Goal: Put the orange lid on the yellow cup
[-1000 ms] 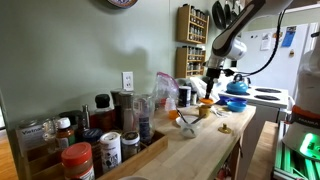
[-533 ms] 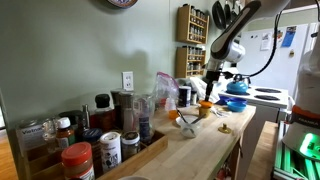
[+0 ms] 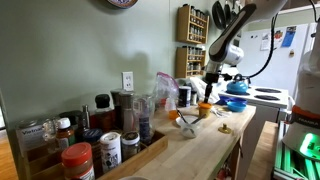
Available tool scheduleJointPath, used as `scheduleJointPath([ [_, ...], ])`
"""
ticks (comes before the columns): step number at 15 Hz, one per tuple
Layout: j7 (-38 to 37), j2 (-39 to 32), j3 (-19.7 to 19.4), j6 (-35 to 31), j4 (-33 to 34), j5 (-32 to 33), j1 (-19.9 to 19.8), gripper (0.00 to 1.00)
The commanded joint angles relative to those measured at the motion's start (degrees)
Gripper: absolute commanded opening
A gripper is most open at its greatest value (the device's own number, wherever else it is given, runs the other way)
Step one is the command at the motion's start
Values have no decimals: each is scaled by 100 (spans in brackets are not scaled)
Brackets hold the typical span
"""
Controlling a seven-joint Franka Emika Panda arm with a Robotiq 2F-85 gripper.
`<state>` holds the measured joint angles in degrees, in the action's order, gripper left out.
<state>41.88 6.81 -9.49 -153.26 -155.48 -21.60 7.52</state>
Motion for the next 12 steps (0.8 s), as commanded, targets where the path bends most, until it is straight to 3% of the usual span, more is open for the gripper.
scheduleJointPath([
  [1, 265, -141, 133, -122, 34, -212, -112, 2],
  [9, 350, -258, 238, -222, 61, -155, -252, 2],
  [10, 378, -272, 246, -218, 70, -182, -260, 11],
  [11, 392, -280, 254, -211, 79, -215, -267, 34],
  [12, 400, -283, 265, -195, 85, -222, -275, 36],
])
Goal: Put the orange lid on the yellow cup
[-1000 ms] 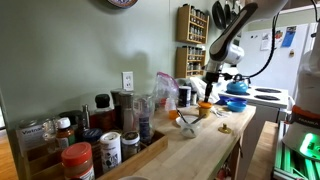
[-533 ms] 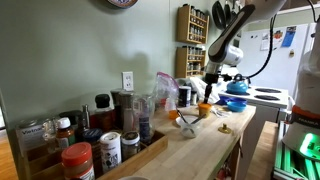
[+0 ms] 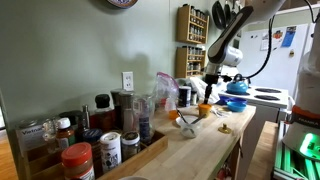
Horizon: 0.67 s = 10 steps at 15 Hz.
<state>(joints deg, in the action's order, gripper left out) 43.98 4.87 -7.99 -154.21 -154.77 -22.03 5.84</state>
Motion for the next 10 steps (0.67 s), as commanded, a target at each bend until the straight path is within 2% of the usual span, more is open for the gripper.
scheduleJointPath([
  [1, 215, -72, 126, -75, 15, -211, -106, 37],
  [4, 193, 75, 164, -4, -17, -203, -120, 58],
  [8, -106, 665, 175, 14, -210, 210, -239, 88],
  [9, -87, 854, 154, 108, -251, 277, -246, 96],
  [10, 267, 1146, 90, 299, -318, 131, -147, 99],
])
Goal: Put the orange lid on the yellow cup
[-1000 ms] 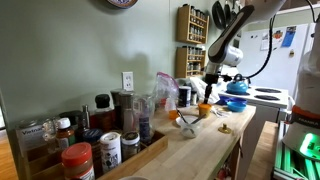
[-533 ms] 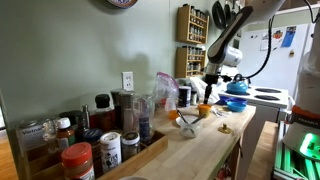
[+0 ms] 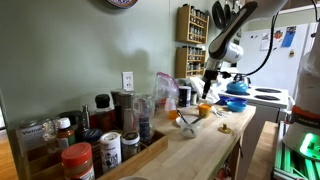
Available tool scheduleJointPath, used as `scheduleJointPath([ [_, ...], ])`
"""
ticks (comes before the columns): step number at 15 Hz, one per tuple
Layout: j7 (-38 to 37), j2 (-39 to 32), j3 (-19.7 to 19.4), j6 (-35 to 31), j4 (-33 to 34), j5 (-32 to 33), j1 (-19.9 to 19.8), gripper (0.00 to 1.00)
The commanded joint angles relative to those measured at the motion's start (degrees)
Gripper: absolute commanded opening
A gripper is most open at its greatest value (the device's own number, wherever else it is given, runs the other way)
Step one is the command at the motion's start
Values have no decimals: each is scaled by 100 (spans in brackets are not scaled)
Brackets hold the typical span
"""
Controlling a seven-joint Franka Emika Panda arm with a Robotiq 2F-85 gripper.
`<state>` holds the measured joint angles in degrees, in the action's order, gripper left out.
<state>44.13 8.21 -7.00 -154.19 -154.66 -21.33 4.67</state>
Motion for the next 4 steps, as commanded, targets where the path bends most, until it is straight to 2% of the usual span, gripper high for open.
scheduleJointPath([
  [1, 793, 1085, -91, 483, -409, -153, 163, 100],
  [3, 1041, 1357, -49, 795, -488, -88, 361, 100],
  [4, 674, 821, -68, 546, -159, 22, 202, 100],
])
